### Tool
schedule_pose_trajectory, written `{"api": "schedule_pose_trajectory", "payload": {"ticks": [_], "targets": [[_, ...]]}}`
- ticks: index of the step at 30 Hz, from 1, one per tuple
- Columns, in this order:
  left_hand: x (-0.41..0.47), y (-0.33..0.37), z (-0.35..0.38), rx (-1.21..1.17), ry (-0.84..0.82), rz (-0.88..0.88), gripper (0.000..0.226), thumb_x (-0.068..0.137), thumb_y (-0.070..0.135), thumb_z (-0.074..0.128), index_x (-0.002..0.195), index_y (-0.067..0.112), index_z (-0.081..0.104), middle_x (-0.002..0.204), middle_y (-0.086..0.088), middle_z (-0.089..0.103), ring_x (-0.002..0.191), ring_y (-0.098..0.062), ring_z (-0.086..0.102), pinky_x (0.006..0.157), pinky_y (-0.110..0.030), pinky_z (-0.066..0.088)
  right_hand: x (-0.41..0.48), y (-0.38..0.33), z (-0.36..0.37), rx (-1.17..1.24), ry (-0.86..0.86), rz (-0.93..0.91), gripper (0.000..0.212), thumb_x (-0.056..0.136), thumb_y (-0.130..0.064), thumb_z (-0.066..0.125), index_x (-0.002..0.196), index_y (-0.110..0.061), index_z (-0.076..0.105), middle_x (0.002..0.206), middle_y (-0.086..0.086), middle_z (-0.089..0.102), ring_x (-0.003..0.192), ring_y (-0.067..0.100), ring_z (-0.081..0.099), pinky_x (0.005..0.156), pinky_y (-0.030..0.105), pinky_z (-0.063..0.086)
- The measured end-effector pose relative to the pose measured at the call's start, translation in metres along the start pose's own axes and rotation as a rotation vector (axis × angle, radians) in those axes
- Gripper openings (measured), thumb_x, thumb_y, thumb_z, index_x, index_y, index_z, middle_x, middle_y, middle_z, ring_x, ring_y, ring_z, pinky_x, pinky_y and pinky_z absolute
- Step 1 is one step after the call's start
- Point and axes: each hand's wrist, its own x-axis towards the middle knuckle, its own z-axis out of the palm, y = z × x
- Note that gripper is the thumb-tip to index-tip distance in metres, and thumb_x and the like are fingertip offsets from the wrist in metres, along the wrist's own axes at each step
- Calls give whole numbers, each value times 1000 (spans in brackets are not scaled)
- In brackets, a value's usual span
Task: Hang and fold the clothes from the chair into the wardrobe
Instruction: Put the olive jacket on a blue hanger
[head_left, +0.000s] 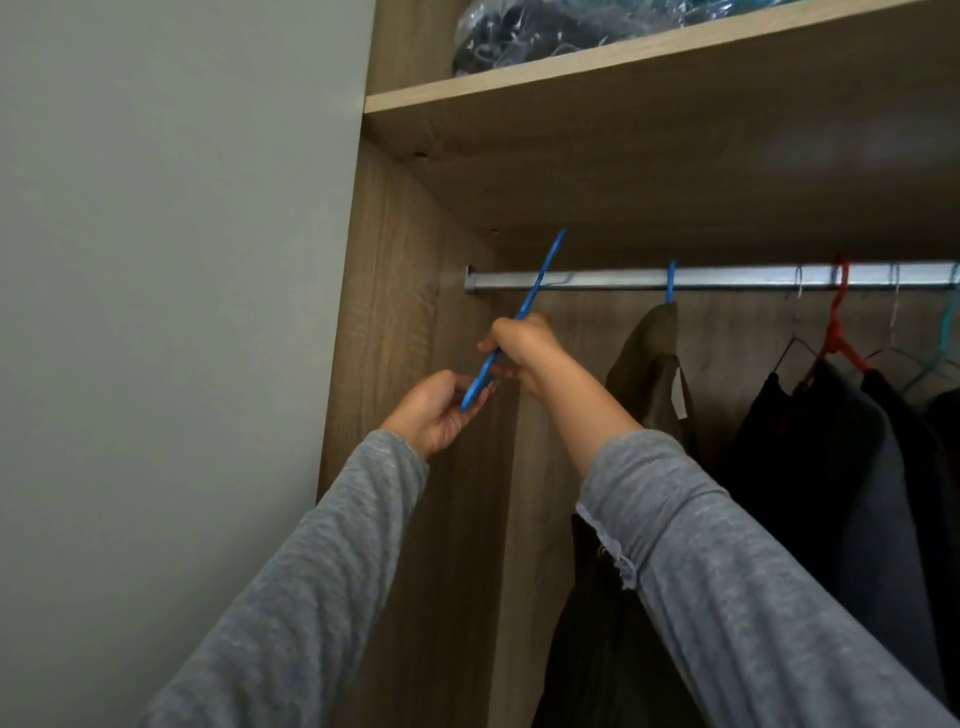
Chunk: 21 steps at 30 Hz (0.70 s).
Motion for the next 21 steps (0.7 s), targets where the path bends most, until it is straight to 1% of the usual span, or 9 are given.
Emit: {"api": "schedule_pose_trajectory", "payload": {"ticks": [1,3,5,7,9,12,17,19,21], "targets": [[0,-2,-1,36,-8,-1,30,90,-12,24,84,-9,54,78,-20,57,42,-13,62,44,-15,50,-4,0,-4,-26,-15,11,40,80,10,51,119,3,47,74,8,53,56,12,50,46,26,44],[-3,-7,-6,115,-15,-18,26,89,-13,29,87,-9,55,69,-16,63,44,-11,63,44,-16,51,-13,2,-12,-94,-45,38,27,78,11,53,103,1,54,84,12,55,60,13,50,53,29,45],[-11,-12,-11,166,-20,-58,23,90,-13,32,88,-7,55,58,-13,65,45,-11,63,44,-17,52,-24,6,-19,-151,-61,60,27,78,9,54,102,-3,56,89,12,56,61,14,50,56,28,45],[-22,-17,-14,196,-21,-96,22,91,-14,33,88,-7,54,58,-13,65,45,-12,64,44,-19,53,-39,10,-27,-199,-93,85,20,79,4,52,96,-5,57,83,10,56,61,14,51,56,26,44],[-35,-22,-18,208,-26,-139,22,91,-15,32,86,-8,53,67,-17,64,46,-13,65,44,-20,53,-51,13,-33,-231,-134,131,10,82,-1,49,82,-8,56,72,6,56,59,13,52,56,25,41],[-63,-27,-26,265,-35,-216,23,92,-14,33,83,-7,54,59,-14,66,47,-14,66,46,-22,54,-71,17,-36,-257,-155,200,12,86,-7,45,79,-12,53,55,-3,62,59,10,54,53,22,36],[-109,-27,-30,404,-33,-267,22,90,-12,38,84,-1,55,65,-10,66,50,-12,66,50,-23,55,-116,16,-30,-216,-150,233,14,88,-2,43,81,-7,55,70,2,57,59,10,50,54,23,38],[-133,-26,-30,428,-46,-284,18,91,-9,40,92,0,55,76,-12,65,59,-15,67,51,-24,55,-138,16,-27,-183,-105,233,17,91,0,40,85,-6,54,69,3,55,59,10,50,53,23,39],[-163,-26,-29,445,-55,-274,15,92,-6,40,93,0,53,82,-13,61,71,-19,63,55,-26,56,-161,18,-23,-128,-29,227,24,95,0,35,77,-7,50,68,4,52,56,11,50,49,23,41]]}}
